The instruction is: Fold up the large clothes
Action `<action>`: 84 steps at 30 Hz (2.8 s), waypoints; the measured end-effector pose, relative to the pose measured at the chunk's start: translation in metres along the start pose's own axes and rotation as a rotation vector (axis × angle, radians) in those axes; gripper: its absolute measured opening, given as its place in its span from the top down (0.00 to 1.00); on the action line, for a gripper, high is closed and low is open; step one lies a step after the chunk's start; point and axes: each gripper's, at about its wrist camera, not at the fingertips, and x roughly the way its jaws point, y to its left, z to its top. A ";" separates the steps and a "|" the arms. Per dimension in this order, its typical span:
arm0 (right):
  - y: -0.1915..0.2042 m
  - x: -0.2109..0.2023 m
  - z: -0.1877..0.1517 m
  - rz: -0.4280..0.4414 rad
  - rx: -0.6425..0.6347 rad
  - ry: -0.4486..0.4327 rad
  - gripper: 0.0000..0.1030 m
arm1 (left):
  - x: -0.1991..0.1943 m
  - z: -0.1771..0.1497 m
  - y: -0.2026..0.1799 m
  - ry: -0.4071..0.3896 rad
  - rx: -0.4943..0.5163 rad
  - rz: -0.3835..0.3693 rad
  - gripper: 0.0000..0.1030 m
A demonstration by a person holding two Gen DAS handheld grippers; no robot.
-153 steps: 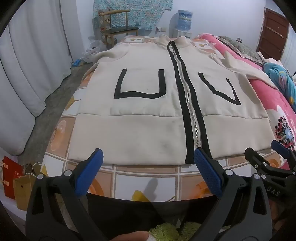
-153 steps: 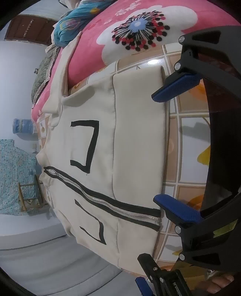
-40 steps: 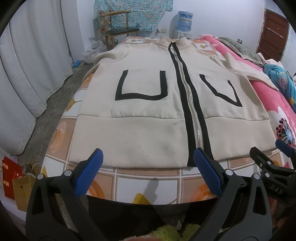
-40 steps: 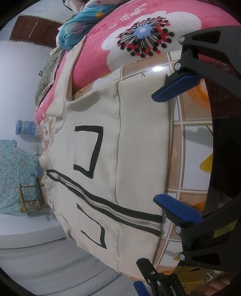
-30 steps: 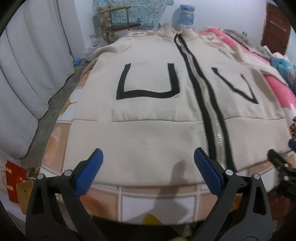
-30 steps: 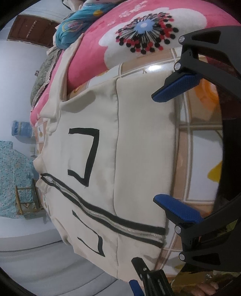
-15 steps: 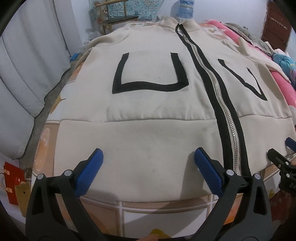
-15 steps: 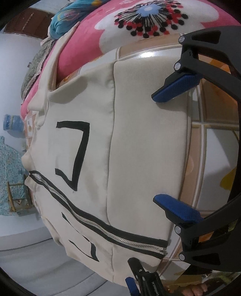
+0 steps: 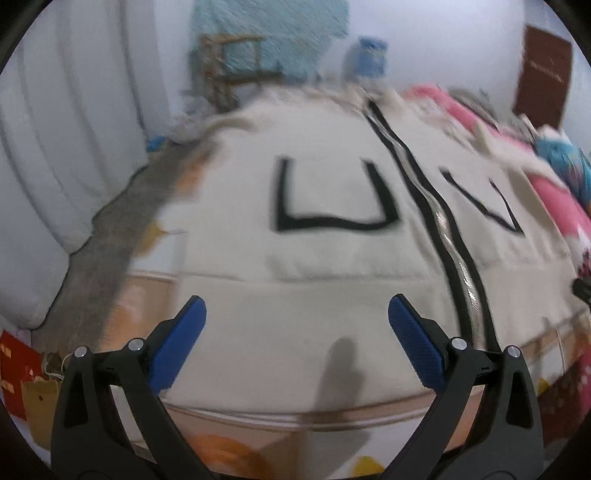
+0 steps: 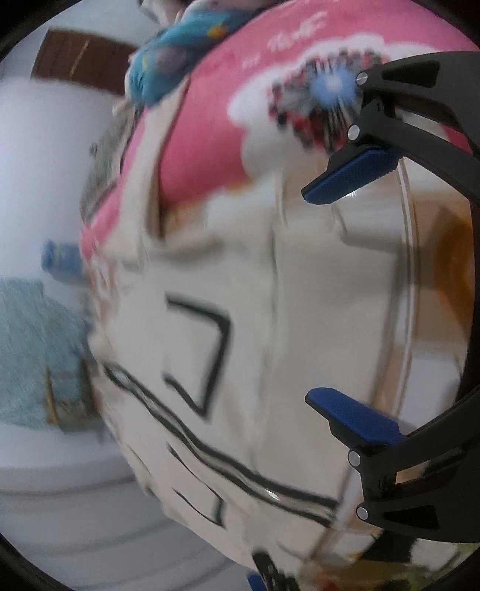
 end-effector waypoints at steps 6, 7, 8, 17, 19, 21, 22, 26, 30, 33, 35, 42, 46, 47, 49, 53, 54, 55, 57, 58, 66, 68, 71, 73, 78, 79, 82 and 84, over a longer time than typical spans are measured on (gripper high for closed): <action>-0.039 0.031 -0.004 -0.038 0.092 0.115 0.19 | 0.016 0.002 0.051 0.039 -0.125 0.098 0.34; -0.038 0.035 -0.006 -0.032 0.089 0.131 0.22 | 0.022 0.001 0.057 0.059 -0.146 0.098 0.40; -0.036 0.035 -0.008 -0.042 0.079 0.126 0.24 | 0.027 0.000 0.061 0.075 -0.156 0.090 0.45; -0.020 0.047 0.004 -0.021 0.004 0.090 0.76 | 0.033 0.000 0.048 0.045 -0.122 0.070 0.67; -0.019 0.051 0.007 -0.015 0.003 0.096 0.81 | 0.032 0.001 0.040 0.022 -0.078 0.108 0.80; -0.015 0.045 0.011 -0.027 -0.024 0.084 0.91 | 0.028 0.003 0.037 0.008 -0.045 0.135 0.90; -0.015 0.042 0.012 -0.022 -0.025 0.079 0.93 | 0.022 0.003 0.036 -0.007 -0.032 0.123 0.94; -0.018 0.025 0.012 -0.003 -0.028 0.056 0.95 | 0.003 0.005 0.035 -0.049 -0.004 0.102 0.95; -0.020 0.005 0.005 0.012 -0.013 0.047 0.95 | -0.017 -0.002 0.038 -0.056 0.017 0.071 0.95; -0.023 -0.015 -0.008 0.033 0.002 0.055 0.95 | -0.031 -0.011 0.044 -0.044 0.022 0.055 0.95; -0.027 -0.031 -0.020 0.049 0.015 0.069 0.95 | -0.045 -0.021 0.046 -0.030 0.029 0.049 0.95; -0.029 -0.061 -0.063 -0.017 -0.020 0.123 0.80 | -0.059 -0.058 0.065 0.045 0.005 0.041 0.87; -0.029 -0.087 -0.047 -0.028 -0.003 0.015 0.45 | -0.069 -0.042 0.069 -0.016 -0.005 0.042 0.71; -0.027 -0.093 -0.039 -0.016 0.002 -0.027 0.39 | -0.071 -0.035 0.067 -0.037 -0.004 0.038 0.63; -0.015 -0.096 -0.024 0.022 -0.006 -0.089 0.27 | -0.074 -0.023 0.058 -0.076 0.007 0.039 0.54; 0.020 -0.079 0.000 0.111 -0.022 -0.110 0.19 | -0.064 -0.005 0.040 -0.105 0.005 0.010 0.37; 0.029 -0.071 0.006 0.138 -0.024 -0.107 0.17 | -0.061 -0.002 0.036 -0.106 0.003 0.005 0.35; 0.036 -0.066 0.010 0.153 -0.024 -0.103 0.15 | -0.053 0.004 0.029 -0.097 0.004 0.004 0.32; 0.056 -0.048 0.020 0.195 -0.021 -0.072 0.15 | -0.044 0.005 0.023 -0.088 0.003 0.002 0.30; 0.062 -0.041 0.023 0.211 -0.016 -0.054 0.15 | -0.034 0.009 0.019 -0.069 -0.003 -0.002 0.30; 0.110 0.016 0.042 0.252 -0.031 0.063 0.15 | 0.020 0.012 0.017 0.039 -0.006 0.022 0.29; 0.121 0.027 0.044 0.252 -0.050 0.085 0.15 | 0.031 0.010 0.018 0.068 -0.013 0.028 0.29; 0.134 0.037 0.045 0.240 -0.085 0.108 0.15 | 0.041 0.007 0.021 0.097 -0.020 0.032 0.28; 0.140 0.041 0.049 0.236 -0.102 0.112 0.15 | 0.044 0.005 0.022 0.092 -0.016 0.037 0.26; 0.150 0.050 0.064 0.241 -0.112 0.098 0.11 | 0.042 0.005 0.023 0.093 -0.015 0.032 0.23; 0.152 0.052 0.067 0.246 -0.110 0.099 0.11 | 0.042 0.005 0.023 0.097 -0.018 0.028 0.23; 0.160 0.059 0.076 0.269 -0.107 0.101 0.11 | 0.044 0.010 0.024 0.107 -0.015 0.023 0.23; 0.165 0.064 0.080 0.282 -0.110 0.100 0.11 | 0.044 0.013 0.025 0.120 -0.014 0.010 0.23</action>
